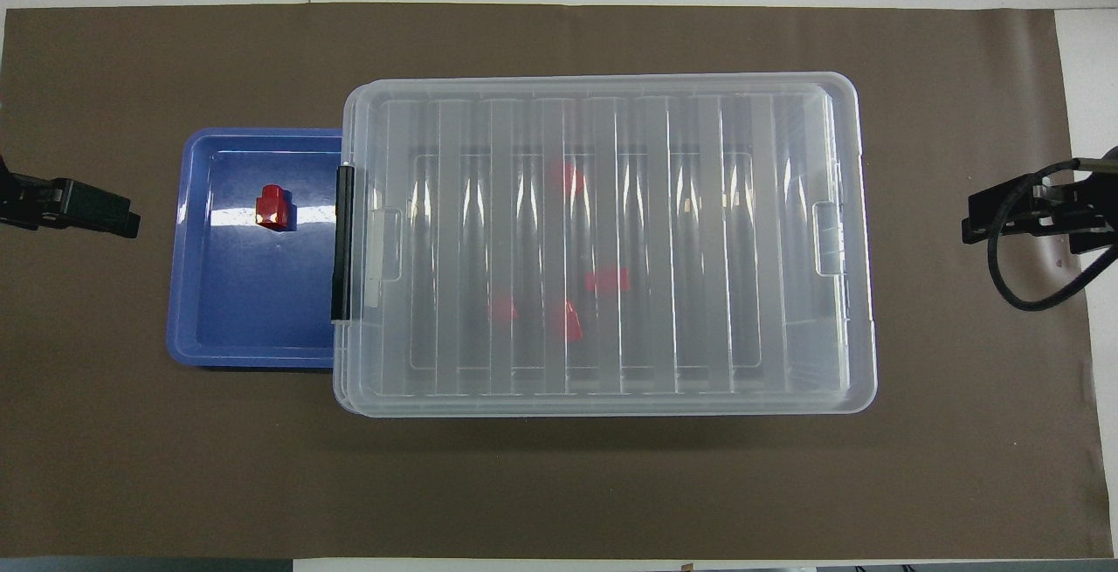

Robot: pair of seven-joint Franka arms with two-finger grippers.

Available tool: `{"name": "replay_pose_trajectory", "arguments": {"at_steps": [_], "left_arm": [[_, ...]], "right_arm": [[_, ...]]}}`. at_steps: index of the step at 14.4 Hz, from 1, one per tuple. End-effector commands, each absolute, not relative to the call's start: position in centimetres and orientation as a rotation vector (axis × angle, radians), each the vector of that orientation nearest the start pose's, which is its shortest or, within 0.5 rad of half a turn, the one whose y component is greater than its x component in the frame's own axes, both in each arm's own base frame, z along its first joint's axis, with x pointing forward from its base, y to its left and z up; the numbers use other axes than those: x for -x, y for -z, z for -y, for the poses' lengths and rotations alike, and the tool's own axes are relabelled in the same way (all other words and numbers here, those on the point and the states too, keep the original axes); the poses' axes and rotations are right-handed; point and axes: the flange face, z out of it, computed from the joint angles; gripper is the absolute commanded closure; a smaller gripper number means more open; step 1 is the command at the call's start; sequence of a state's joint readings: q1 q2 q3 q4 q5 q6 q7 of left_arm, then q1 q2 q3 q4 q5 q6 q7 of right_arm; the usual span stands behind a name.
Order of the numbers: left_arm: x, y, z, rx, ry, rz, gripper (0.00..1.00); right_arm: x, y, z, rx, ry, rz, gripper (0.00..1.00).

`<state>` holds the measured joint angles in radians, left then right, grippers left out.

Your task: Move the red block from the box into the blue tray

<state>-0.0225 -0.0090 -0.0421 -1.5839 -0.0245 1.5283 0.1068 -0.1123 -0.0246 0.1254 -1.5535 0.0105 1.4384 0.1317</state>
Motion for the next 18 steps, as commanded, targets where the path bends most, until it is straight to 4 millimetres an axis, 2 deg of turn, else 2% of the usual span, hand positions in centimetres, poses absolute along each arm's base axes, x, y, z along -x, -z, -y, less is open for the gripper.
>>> {"name": "replay_pose_trajectory", "arguments": {"at_steps": [1,4,13,15,18], "left_arm": [[-54.5,-62.4,3.9,3.135,-0.022,-0.277,0.00],[-54.6,-62.3,3.8,3.139,-0.007,-0.263,0.00],[-54.4,-62.2,3.5,3.139,-0.024,-0.261,0.00],[-54.4,-62.2,3.5,3.139,-0.024,-0.258,0.00],[-54.4,-62.1,3.5,3.140,-0.026,-0.258,0.00]], "right_arm": [[-52.7,-64.3,-1.9,3.153,-0.139,-0.157,0.00],[-54.1,-62.6,-1.1,3.146,-0.168,-0.189,0.00],[-54.2,-63.1,-0.3,3.145,-0.151,-0.214,0.00],[-53.9,-63.3,0.7,3.143,-0.149,-0.242,0.00],[-53.9,-63.4,0.2,3.144,-0.144,-0.231,0.00]]}}
